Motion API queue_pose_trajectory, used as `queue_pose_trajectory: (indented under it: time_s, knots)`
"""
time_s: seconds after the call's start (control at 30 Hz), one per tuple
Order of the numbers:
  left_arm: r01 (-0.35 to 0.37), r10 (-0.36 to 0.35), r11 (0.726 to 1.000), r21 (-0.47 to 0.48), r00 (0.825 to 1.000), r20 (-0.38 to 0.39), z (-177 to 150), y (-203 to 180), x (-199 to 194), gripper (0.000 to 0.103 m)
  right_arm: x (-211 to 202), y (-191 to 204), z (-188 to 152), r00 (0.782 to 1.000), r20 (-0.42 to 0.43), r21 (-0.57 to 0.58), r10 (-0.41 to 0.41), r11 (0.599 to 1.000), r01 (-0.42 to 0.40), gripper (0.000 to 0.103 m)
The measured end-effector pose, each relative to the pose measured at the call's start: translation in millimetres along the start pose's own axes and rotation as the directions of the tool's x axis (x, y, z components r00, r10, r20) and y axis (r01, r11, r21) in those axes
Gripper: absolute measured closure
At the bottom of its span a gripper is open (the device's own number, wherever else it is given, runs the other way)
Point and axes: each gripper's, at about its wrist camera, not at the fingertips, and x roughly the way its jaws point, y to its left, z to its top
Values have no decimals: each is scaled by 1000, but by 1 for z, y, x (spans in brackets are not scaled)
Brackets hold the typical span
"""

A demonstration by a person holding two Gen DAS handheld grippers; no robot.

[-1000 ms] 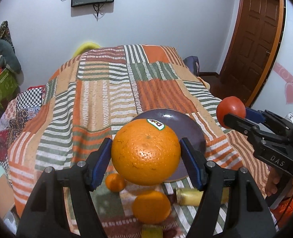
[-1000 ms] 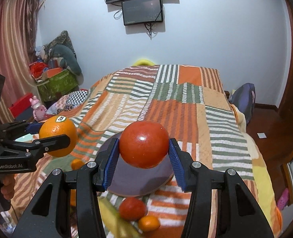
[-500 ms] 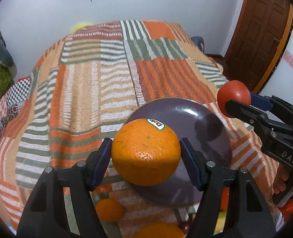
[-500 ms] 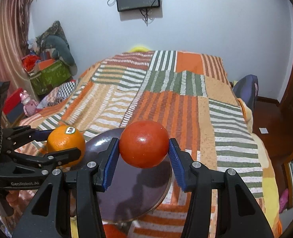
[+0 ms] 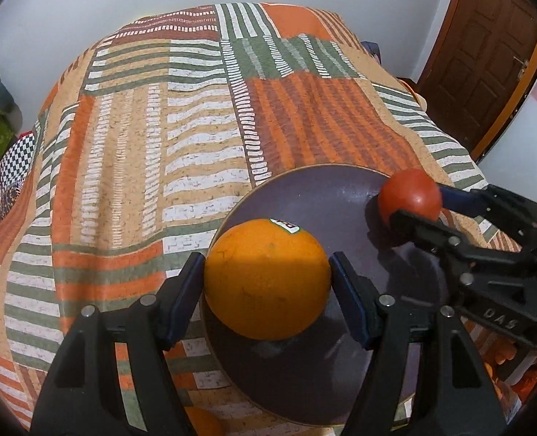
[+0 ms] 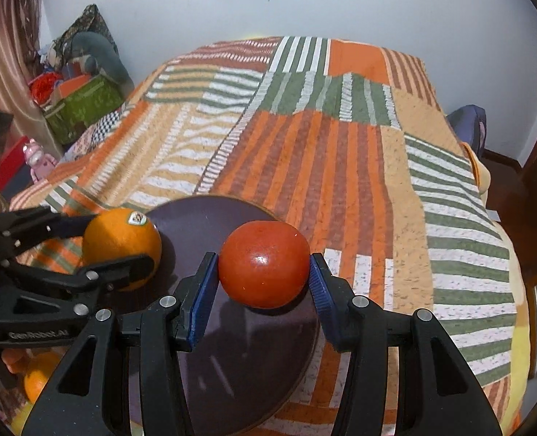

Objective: Organize fruits
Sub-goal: 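Place the orange on the purple plate with the left gripper while the right gripper places the tomato beside it, then grasp a corn cob with the left gripper while the right gripper grasps the other corn cob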

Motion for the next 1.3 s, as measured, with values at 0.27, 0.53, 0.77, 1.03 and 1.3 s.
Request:
queue_pose_trajectory:
  time_s: [0.27, 0.53, 0.77, 1.03, 1.3]
  knots:
    - [-42, 42, 999, 9, 999, 0, -1, 1, -1, 26, -1, -3, 1, 1000, -17, -3, 3, 1000, -3, 43]
    - [-70, 67, 997, 29, 994, 86, -5, -5, -49, 26, -32, 6, -4, 1000, 28, -30, -9, 999, 10, 39]
    - [-70, 60, 996, 56, 986, 155, -32, -9, -113, 26, -83, 13, -19, 996, 88, -41, 21, 999, -18, 39]
    - [-27, 19, 999, 44, 986, 167, -86, -11, -164, 25, -124, 25, -55, 995, 95, -58, 33, 998, -27, 39]
    - [-1, 1, 1000, 5, 993, 116, -144, -10, -174, 25, -130, 41, -97, 997, 45, -61, 56, 997, -53, 39]
